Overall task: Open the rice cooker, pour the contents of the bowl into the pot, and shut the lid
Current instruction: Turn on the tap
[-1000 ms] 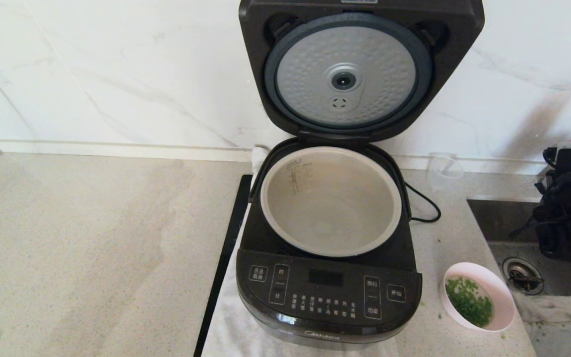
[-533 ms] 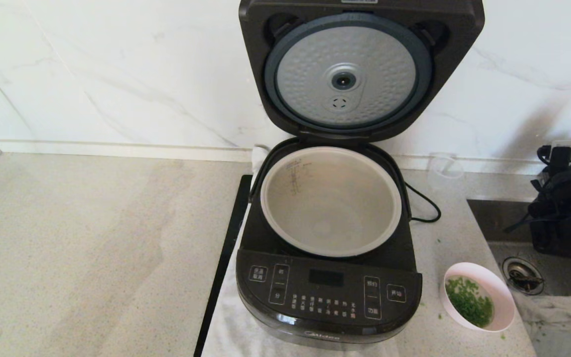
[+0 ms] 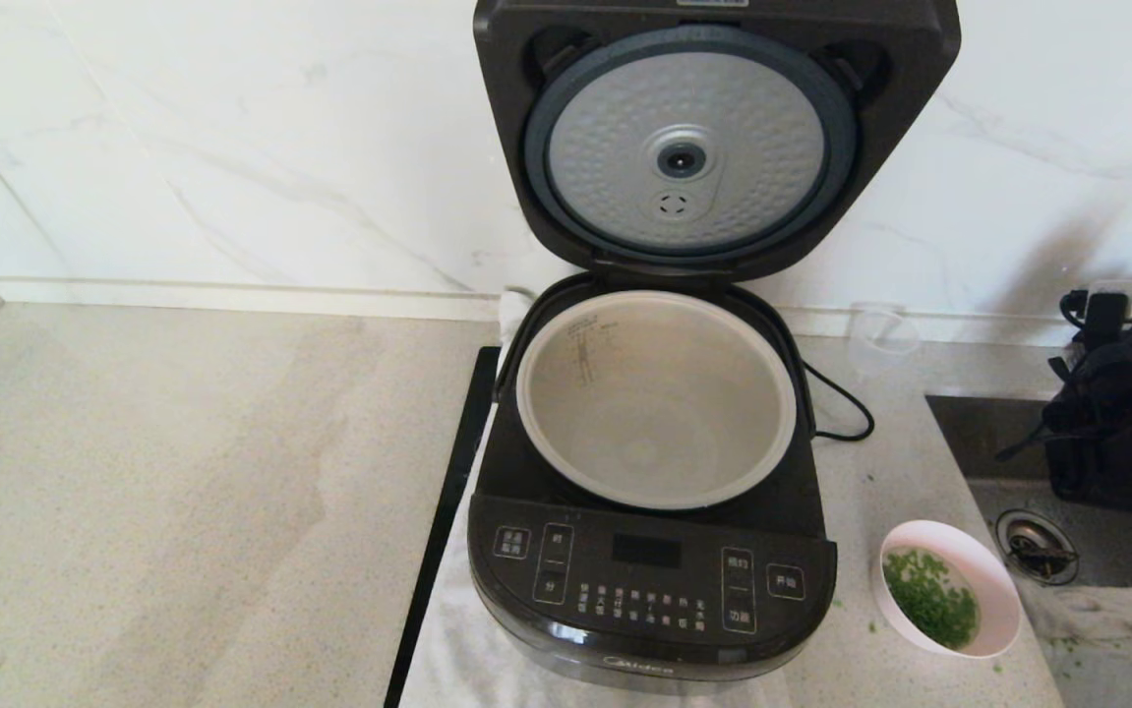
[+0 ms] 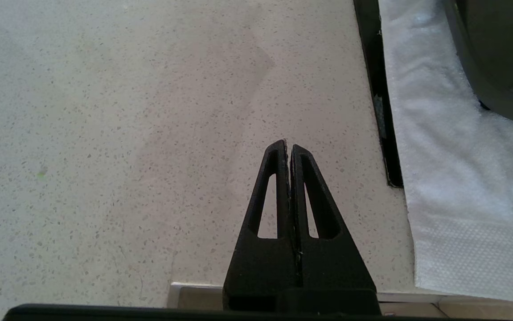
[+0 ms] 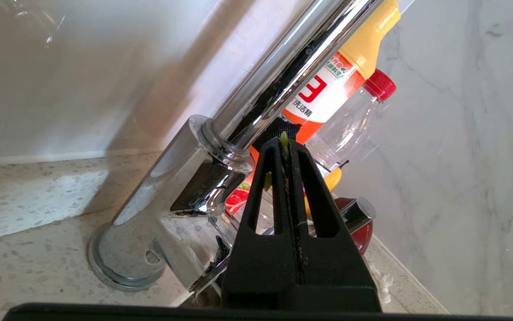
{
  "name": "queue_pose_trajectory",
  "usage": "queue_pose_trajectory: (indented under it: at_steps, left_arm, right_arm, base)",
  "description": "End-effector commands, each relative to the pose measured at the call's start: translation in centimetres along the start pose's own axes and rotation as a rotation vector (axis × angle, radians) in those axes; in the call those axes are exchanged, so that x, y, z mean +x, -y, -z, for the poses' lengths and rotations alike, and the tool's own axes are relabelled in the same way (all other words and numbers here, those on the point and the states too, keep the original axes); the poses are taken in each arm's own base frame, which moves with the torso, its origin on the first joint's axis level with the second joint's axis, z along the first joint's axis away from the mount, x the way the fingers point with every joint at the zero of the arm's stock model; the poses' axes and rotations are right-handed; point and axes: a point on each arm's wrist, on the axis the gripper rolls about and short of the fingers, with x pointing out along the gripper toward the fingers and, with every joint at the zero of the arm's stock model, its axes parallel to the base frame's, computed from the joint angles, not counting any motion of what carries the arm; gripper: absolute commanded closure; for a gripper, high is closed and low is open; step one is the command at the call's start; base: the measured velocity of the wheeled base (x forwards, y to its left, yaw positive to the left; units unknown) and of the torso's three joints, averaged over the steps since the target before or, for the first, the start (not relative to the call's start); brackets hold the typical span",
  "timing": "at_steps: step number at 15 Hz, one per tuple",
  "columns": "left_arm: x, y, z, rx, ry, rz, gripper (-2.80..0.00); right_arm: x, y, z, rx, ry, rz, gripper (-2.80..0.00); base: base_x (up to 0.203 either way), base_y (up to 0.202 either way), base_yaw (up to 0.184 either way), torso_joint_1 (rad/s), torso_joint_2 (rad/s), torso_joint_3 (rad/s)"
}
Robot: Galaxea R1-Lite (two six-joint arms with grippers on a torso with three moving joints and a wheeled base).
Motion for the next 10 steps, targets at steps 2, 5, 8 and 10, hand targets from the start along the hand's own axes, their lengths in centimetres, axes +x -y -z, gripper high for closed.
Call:
queue_pose_trajectory:
  at_steps: [2, 5, 8, 10]
  left_arm:
    - [0.0, 0.0, 0.0, 0.0, 0.0, 0.0, 0.0]
    - [0.0, 0.0, 0.0, 0.0, 0.0, 0.0, 0.0]
    - [0.0, 0.0, 0.0, 0.0, 0.002, -0.001, 0.0]
    - [0.0, 0.0, 0.0, 0.0, 0.0, 0.0, 0.0]
  right_arm:
    - [0.3, 0.5, 0.2, -0.005, -0.003, 0.019, 0.0]
    - [0.3, 0.8, 0.2, -0.008, -0.01, 0.016, 0.0]
    - [-0.2, 0.9, 0.7, -0.02, -0.033, -0.001, 0.0]
    - [-0.8, 1.3, 0.7, -0.033, -0.053, -0.016, 0.0]
  base:
    - [0.0, 0.0, 0.0, 0.0, 0.0, 0.0]
    - [0.0, 0.0, 0.0, 0.0, 0.0, 0.0]
    - [0.0, 0.0, 0.0, 0.0, 0.0, 0.0]
    - [0.0, 0.0, 0.0, 0.0, 0.0, 0.0]
